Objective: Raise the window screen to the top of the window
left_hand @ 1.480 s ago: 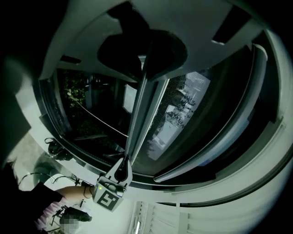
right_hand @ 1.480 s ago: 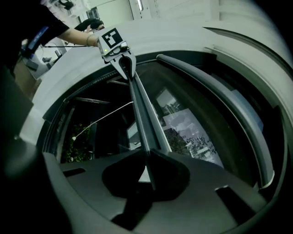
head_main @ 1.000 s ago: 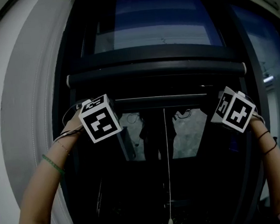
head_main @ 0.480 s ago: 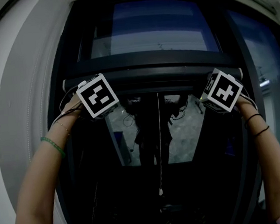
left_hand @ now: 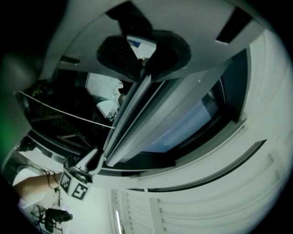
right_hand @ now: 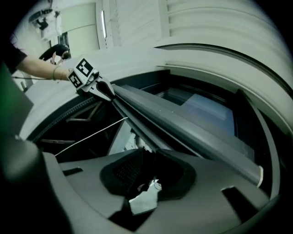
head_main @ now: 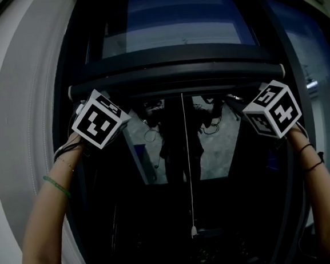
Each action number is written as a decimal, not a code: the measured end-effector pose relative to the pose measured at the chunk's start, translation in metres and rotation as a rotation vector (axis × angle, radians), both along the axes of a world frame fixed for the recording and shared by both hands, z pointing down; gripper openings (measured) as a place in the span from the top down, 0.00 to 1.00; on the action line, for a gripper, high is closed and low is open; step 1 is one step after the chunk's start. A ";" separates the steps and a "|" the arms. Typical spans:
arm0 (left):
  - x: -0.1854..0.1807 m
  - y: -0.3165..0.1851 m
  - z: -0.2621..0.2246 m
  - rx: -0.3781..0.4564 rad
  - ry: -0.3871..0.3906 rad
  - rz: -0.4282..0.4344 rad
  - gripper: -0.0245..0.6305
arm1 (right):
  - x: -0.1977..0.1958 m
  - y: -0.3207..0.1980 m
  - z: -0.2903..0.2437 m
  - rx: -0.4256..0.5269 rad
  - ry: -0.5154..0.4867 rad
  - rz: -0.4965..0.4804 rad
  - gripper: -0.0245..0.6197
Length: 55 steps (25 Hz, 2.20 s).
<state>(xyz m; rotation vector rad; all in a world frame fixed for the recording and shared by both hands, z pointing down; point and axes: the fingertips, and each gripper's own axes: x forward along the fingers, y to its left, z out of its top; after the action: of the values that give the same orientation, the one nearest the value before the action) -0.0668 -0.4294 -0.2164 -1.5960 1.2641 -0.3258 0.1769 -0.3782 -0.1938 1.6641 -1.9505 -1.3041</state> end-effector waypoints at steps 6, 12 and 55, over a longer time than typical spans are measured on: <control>0.008 0.002 0.063 -0.051 0.051 0.114 0.87 | -0.007 -0.007 0.069 -0.055 -0.094 -0.138 0.84; 0.025 0.003 0.154 -0.148 0.101 0.235 0.87 | -0.022 -0.007 0.155 -0.100 -0.122 -0.223 0.84; -0.055 0.328 0.701 -0.946 0.558 0.427 0.87 | -0.186 0.260 0.639 -0.647 -0.815 -0.322 0.84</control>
<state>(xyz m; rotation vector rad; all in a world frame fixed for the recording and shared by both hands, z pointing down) -0.1219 -0.1017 0.4842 -2.8632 1.1737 -0.2145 -0.0087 -0.1180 0.4448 1.6803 -2.7473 0.0790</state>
